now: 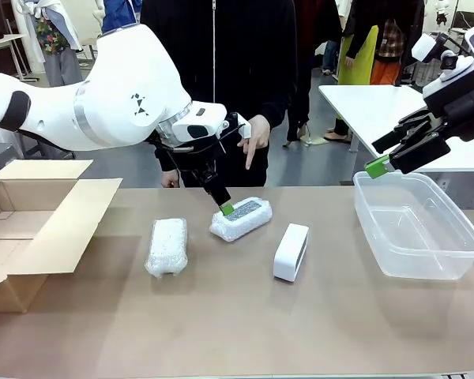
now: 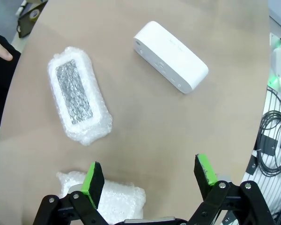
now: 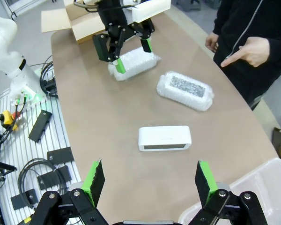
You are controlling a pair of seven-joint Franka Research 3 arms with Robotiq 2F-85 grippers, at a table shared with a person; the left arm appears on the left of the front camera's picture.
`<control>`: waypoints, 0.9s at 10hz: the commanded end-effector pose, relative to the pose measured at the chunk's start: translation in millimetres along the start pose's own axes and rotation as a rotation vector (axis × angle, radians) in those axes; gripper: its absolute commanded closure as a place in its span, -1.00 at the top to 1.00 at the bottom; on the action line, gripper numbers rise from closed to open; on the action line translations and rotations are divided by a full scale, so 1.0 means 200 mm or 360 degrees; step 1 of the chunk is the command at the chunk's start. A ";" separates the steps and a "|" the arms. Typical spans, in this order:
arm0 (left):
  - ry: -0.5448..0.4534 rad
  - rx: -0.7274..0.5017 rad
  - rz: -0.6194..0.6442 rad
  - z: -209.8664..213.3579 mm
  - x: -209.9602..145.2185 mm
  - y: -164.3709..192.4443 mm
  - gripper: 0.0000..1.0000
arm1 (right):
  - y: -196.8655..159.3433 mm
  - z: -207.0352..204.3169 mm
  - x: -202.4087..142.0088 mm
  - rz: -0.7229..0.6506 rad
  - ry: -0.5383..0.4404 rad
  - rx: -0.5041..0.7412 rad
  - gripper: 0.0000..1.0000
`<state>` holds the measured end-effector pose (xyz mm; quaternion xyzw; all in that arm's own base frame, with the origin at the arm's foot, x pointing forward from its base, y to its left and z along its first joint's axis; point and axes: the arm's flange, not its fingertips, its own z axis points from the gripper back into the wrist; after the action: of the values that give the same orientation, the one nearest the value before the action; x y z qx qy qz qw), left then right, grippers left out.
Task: Separate and place wrapped and unwrapped clocks.
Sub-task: Pick up the Digital clock indicated by the person.
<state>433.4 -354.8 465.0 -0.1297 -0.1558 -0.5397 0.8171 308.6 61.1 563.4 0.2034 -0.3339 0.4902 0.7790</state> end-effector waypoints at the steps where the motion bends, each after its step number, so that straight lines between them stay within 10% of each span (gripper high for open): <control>1: 0.0005 0.0017 0.0025 -0.14 0.21 0.19 1.00 | -0.01 -0.01 0.00 0.0005 -0.0023 0.0028 1.00; 9: 0.0287 0.0170 0.0180 -0.62 0.49 0.44 1.00 | -0.01 -0.01 0.00 0.0005 -0.0023 0.0028 1.00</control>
<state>560.8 -448.1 382.3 -0.0512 -0.1187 -0.5019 0.8552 308.6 61.3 563.4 0.2032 -0.3337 0.4903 0.7791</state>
